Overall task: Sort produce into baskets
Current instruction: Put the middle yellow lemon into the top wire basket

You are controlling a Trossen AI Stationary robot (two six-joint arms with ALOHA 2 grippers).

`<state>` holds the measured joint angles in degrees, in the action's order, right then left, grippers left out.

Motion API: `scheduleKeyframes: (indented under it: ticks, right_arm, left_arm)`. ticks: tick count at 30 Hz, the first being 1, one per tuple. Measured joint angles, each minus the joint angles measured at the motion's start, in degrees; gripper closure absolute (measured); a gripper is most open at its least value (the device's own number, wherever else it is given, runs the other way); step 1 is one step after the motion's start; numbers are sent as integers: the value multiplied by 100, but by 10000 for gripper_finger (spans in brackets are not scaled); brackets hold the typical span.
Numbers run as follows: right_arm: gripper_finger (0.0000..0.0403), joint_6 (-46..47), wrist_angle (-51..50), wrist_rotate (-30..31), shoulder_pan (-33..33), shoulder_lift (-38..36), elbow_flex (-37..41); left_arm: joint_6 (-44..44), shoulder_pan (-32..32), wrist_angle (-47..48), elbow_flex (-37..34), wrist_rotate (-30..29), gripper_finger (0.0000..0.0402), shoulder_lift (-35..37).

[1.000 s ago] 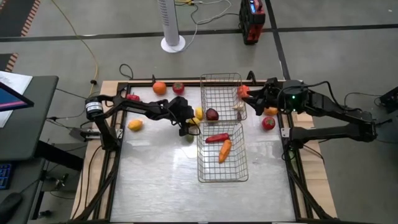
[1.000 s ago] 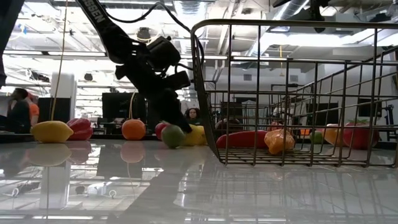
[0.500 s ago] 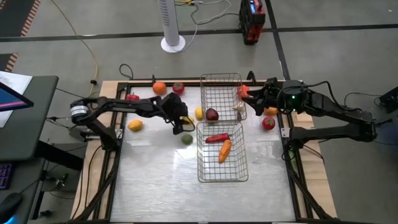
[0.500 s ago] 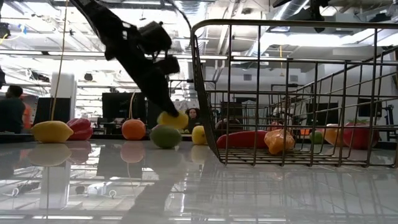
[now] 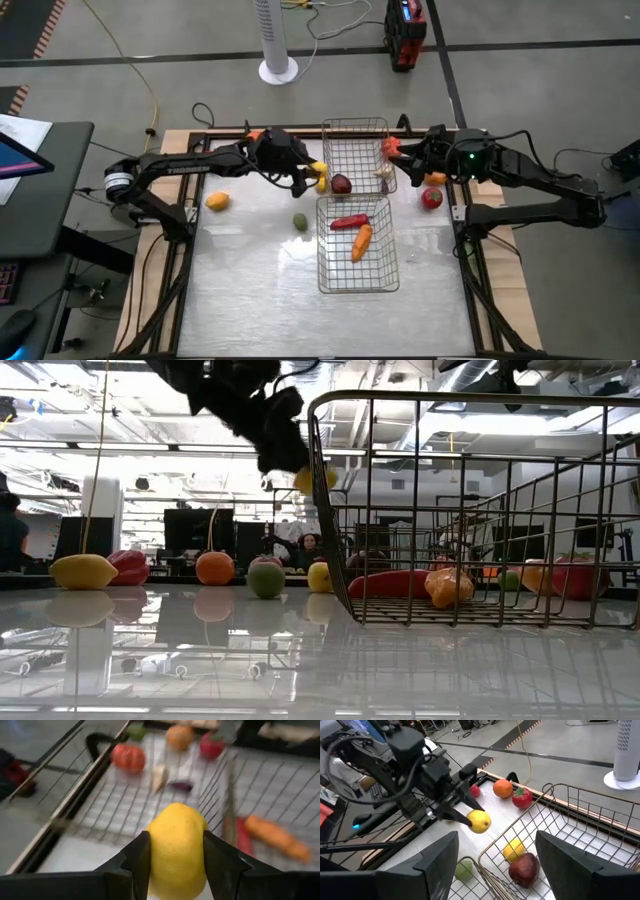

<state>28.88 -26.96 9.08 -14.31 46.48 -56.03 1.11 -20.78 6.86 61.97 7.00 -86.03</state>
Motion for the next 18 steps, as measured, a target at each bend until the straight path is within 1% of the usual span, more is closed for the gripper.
scheduleKeyframes:
  ticks: [2,7,12,15,18]
  right_arm:
    - [112,0,0,-2,2,0,0]
    - [112,-72,5,-4,2,0,0]
    - [112,-145,90,-7,2,0,0]
    - [112,-153,92,-22,2,0,0]
    - [112,-185,87,-39,2,0,0]
  left_arm:
    - [-84,98,-5,205,17,268,-72]
    - [-196,193,-29,683,-235,268,-375]
    - [-854,165,-23,1057,-297,265,-931]
    - [-1141,167,37,1215,-479,243,-1258]
    - [-1286,167,63,1373,-579,204,-1471]
